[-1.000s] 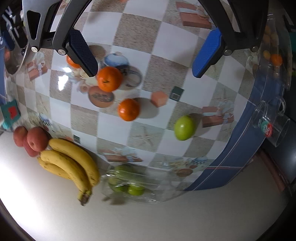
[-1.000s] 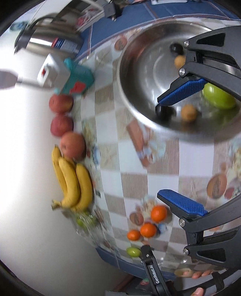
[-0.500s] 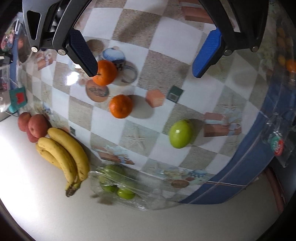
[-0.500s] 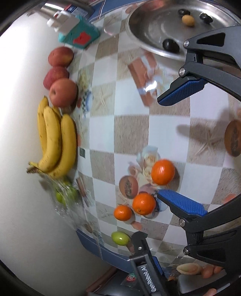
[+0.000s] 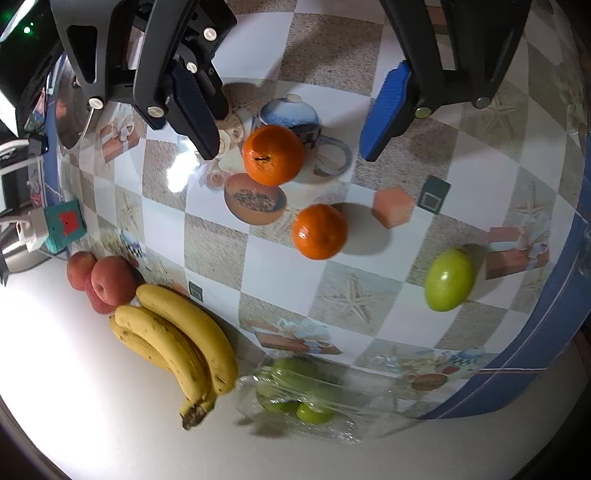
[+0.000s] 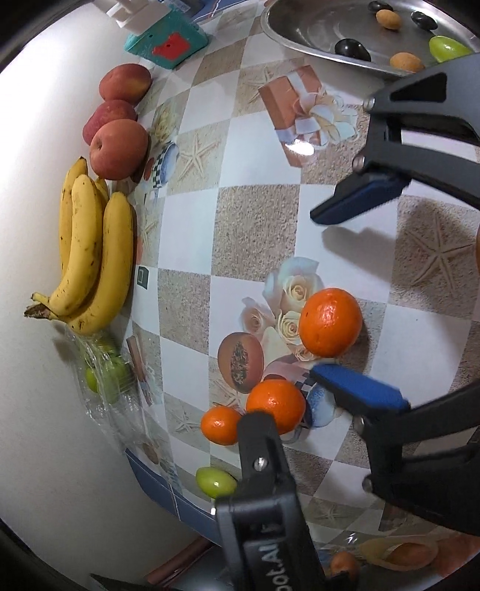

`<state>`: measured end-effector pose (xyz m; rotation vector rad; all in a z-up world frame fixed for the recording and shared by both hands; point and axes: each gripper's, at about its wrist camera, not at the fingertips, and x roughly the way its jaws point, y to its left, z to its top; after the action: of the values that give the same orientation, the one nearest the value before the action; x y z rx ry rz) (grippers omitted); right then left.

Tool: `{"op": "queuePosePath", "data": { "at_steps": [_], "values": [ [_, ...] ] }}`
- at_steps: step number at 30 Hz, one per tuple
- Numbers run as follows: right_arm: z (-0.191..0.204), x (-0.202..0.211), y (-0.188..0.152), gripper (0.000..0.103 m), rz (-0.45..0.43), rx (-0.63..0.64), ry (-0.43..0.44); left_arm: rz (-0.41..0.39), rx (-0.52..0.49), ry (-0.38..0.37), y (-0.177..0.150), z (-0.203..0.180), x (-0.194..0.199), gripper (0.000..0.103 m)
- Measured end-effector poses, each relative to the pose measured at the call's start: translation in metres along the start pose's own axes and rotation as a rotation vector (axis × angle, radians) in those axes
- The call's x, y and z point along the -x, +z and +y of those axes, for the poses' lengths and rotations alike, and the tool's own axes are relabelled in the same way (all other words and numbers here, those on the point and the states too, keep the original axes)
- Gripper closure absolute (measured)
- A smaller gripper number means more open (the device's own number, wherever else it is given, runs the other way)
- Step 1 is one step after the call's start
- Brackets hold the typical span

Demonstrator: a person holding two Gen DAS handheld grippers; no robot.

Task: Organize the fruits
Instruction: 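Grasp a tangerine with the right tool while the left tool grasps another tangerine, then lift both tangerines and carry them toward the steel basin with both tools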

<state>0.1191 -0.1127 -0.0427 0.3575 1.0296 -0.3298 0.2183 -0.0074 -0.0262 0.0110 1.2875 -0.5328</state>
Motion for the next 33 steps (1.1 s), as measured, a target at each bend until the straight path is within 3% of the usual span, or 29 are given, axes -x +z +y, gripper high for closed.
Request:
{"op": "queuePosePath", "data": {
  "at_steps": [2, 4, 7, 10, 15, 33],
  "values": [
    [0.002, -0.001, 0.0, 0.041, -0.001, 0.004, 0.005, 0.007, -0.012, -0.002, -0.001, -0.003, -0.002, 0.032],
    [0.003, -0.001, -0.001, 0.045, -0.001, 0.008, 0.011, 0.02, -0.019, -0.006, -0.002, -0.006, -0.007, 0.034],
    [0.007, -0.002, 0.0, 0.053, -0.004, 0.024, 0.021, 0.034, -0.022, -0.008, -0.003, -0.008, -0.012, 0.05],
    [0.01, -0.002, 0.0, 0.057, -0.005, 0.037, 0.02, 0.042, -0.022, -0.007, -0.004, -0.009, -0.015, 0.06],
    [0.01, -0.002, -0.001, 0.065, -0.002, 0.037, 0.033, 0.037, -0.021, -0.006, -0.003, -0.009, -0.015, 0.063],
    [-0.003, 0.029, 0.0, 0.066, -0.019, -0.012, 0.007, 0.0, -0.031, 0.025, -0.005, -0.022, 0.021, 0.063]
  ]
}}
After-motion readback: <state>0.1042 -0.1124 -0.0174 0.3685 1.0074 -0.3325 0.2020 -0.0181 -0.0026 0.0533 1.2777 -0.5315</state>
